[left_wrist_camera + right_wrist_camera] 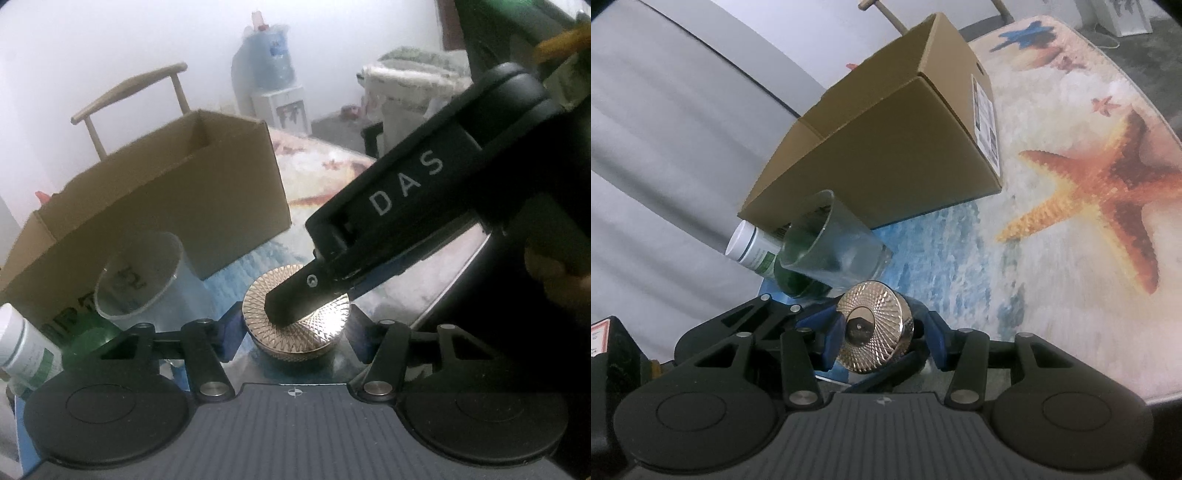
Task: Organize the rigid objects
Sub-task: 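Close the right gripper on the gold-lidded jar and lift it, then carry the jar into the box and open the right gripper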
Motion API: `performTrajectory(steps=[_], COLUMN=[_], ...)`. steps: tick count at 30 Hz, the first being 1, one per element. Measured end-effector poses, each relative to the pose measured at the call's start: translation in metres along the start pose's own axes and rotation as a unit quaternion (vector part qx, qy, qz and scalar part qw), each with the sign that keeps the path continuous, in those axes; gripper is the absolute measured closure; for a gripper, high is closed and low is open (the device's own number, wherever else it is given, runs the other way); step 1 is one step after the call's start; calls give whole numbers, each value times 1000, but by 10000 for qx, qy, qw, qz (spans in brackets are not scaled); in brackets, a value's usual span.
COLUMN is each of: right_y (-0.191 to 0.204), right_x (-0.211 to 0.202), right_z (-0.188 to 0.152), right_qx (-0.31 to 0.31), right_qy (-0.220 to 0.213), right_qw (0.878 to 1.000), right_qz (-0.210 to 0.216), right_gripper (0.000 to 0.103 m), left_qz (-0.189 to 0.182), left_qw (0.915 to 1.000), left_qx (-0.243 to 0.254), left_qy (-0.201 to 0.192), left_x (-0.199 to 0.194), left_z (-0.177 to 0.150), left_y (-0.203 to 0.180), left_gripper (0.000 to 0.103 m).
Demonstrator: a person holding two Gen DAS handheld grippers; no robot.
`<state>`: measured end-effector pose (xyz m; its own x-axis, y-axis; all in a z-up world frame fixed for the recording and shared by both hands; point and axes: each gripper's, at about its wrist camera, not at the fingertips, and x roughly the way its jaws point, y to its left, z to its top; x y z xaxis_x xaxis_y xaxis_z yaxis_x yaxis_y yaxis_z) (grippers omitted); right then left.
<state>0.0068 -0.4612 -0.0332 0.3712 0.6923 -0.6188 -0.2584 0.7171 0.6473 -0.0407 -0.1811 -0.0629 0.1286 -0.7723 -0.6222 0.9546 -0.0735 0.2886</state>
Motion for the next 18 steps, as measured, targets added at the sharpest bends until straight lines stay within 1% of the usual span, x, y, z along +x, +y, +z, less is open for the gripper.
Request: performTrajectory(steps=[5,11,14,18], right_y=[19,48,64,94], right_x=[-20,-39,-49,-54], right_z=[2,10,21,49], right_qx=[-111,-279,-414,-733], right_qy=[-212,-444,-573,-764], right_qw=[9997,9986,9975,9944], right_qz=[-27,-98,-75,-29], right_gripper=[52,52,52,52], left_qz=[33,168,321,624], left_qw=[9995,9979,9960,9926], left_qx=[-33,-76,-52,-27], left_qy=[-298,-614,-829,-1039], left_x=[-18,-42,-55,-67], left_z=[9,24,37,63], left_y=[3,10,18,38], left_gripper=[47,47,47,47])
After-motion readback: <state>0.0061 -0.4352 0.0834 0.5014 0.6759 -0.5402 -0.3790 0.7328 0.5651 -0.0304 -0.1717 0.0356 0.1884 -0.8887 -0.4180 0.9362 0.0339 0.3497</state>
